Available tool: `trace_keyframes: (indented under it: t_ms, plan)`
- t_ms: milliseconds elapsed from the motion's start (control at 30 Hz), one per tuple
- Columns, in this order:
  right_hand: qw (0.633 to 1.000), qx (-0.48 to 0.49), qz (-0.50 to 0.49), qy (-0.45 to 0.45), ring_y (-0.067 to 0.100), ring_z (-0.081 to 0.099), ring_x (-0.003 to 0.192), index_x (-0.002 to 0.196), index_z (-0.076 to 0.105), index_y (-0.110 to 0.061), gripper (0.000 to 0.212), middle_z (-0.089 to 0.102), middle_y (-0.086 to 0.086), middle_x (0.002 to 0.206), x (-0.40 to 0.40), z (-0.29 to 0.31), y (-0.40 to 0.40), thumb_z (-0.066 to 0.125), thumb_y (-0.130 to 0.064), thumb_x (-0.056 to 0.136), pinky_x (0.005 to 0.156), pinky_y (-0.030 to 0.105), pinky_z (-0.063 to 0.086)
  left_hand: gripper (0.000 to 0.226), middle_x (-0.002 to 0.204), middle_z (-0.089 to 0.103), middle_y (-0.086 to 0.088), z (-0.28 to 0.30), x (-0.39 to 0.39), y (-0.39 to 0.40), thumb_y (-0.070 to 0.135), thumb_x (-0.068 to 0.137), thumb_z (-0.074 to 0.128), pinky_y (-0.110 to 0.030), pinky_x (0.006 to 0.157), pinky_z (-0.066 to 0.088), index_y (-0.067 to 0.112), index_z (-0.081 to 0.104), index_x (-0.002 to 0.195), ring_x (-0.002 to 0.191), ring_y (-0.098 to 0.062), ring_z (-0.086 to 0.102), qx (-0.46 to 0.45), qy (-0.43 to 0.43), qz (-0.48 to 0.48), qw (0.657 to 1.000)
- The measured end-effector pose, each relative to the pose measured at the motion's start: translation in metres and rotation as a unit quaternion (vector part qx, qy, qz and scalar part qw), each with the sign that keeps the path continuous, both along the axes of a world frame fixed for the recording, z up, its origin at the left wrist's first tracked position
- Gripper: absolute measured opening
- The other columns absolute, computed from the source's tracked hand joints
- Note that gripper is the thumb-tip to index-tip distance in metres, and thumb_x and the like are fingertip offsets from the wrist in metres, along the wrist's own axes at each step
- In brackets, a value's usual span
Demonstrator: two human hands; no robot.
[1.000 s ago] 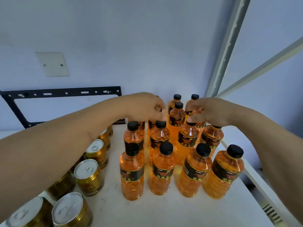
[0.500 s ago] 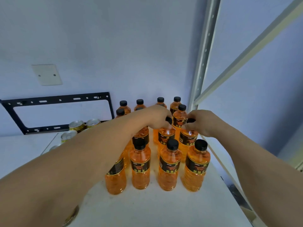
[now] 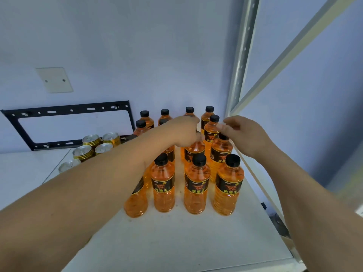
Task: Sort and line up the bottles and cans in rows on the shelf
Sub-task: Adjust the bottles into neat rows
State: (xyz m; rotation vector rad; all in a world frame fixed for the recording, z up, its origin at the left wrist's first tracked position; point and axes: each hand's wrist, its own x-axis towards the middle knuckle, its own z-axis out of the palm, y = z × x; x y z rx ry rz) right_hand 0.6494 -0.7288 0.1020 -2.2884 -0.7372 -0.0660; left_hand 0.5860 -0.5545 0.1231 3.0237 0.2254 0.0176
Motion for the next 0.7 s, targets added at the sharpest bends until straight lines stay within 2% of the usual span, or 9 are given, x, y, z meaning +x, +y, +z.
trace_keyframes:
  t_ms: [100, 200, 267, 400, 467, 567, 633, 700]
  plan:
    - [0.995, 0.098, 0.004, 0.025, 0.009, 0.052, 0.105, 0.126, 0.061, -0.023, 0.043, 0.061, -0.007, 0.120, -0.021, -0.006, -0.018, 0.044, -0.052, 0.098, 0.082, 0.023, 0.037, 0.058, 0.141, 0.051, -0.004, -0.005, -0.030, -0.022, 0.048, 0.099, 0.045, -0.027, 0.089, 0.040, 0.018, 0.037, 0.147, 0.123, -0.020, 0.053, -0.146, -0.115, 0.042, 0.982]
    - [0.988, 0.127, 0.034, 0.081, 0.009, 0.054, 0.109, 0.128, 0.059, -0.025, 0.053, 0.061, -0.010, 0.120, -0.038, -0.022, -0.034, 0.045, -0.059, 0.091, 0.085, 0.025, 0.040, 0.061, 0.149, 0.045, 0.002, -0.020, -0.060, -0.043, 0.053, 0.098, 0.043, -0.025, 0.096, 0.037, 0.022, 0.033, 0.149, 0.131, -0.016, 0.047, -0.204, -0.141, 0.049, 0.968]
    - [0.985, 0.101, 0.060, 0.125, 0.012, 0.057, 0.112, 0.131, 0.058, -0.029, 0.062, 0.061, -0.011, 0.124, -0.039, -0.033, -0.041, 0.050, -0.065, 0.081, 0.089, 0.028, 0.045, 0.061, 0.149, 0.045, 0.003, -0.030, -0.072, -0.049, 0.053, 0.096, 0.046, -0.025, 0.095, 0.037, 0.023, 0.034, 0.148, 0.130, -0.015, 0.047, -0.193, -0.125, 0.053, 0.972]
    - [0.987, 0.043, 0.064, 0.141, 0.012, 0.059, 0.104, 0.128, 0.060, -0.029, 0.043, 0.062, -0.009, 0.120, -0.034, -0.044, -0.046, 0.063, -0.048, 0.089, 0.082, 0.024, 0.048, 0.044, 0.124, 0.064, 0.001, -0.042, -0.077, -0.052, 0.042, 0.097, 0.052, -0.029, 0.086, 0.054, 0.025, 0.047, 0.138, 0.095, -0.009, 0.059, -0.164, -0.090, 0.065, 0.980]
    - [0.987, 0.053, 0.066, 0.138, 0.009, 0.060, 0.097, 0.119, 0.061, -0.030, 0.034, 0.063, -0.010, 0.113, -0.031, -0.045, -0.046, 0.066, -0.045, 0.089, 0.075, 0.019, 0.047, 0.043, 0.120, 0.065, 0.001, -0.044, -0.075, -0.051, 0.042, 0.097, 0.053, -0.033, 0.083, 0.056, 0.025, 0.050, 0.137, 0.096, -0.012, 0.061, -0.136, -0.106, 0.074, 0.982]
    - [0.984, 0.059, 0.077, 0.150, 0.012, 0.061, 0.103, 0.113, 0.059, -0.035, 0.031, 0.063, -0.010, 0.113, -0.030, -0.046, -0.045, 0.067, -0.048, 0.086, 0.074, 0.021, 0.046, 0.048, 0.127, 0.062, 0.001, -0.041, -0.073, -0.051, 0.044, 0.096, 0.054, -0.023, 0.077, 0.050, 0.026, 0.047, 0.140, 0.106, -0.014, 0.060, -0.123, -0.099, 0.072, 0.985]
    - [0.988, 0.038, 0.084, 0.126, 0.011, 0.057, 0.107, 0.123, 0.059, -0.033, 0.044, 0.061, -0.012, 0.117, -0.034, -0.041, -0.041, 0.065, -0.053, 0.084, 0.077, 0.023, 0.044, 0.052, 0.131, 0.060, 0.003, -0.038, -0.076, -0.051, 0.047, 0.096, 0.053, -0.020, 0.075, 0.044, 0.027, 0.045, 0.142, 0.111, -0.013, 0.058, -0.119, -0.095, 0.067, 0.986]
    - [0.994, 0.008, 0.090, 0.058, 0.008, 0.051, 0.109, 0.134, 0.055, -0.031, 0.053, 0.057, -0.011, 0.126, -0.039, -0.028, -0.031, 0.062, -0.055, 0.087, 0.083, 0.024, 0.042, 0.053, 0.134, 0.059, 0.005, -0.031, -0.086, -0.043, 0.050, 0.096, 0.049, -0.023, 0.082, 0.047, 0.027, 0.043, 0.143, 0.114, -0.013, 0.057, -0.089, -0.129, 0.081, 0.984]
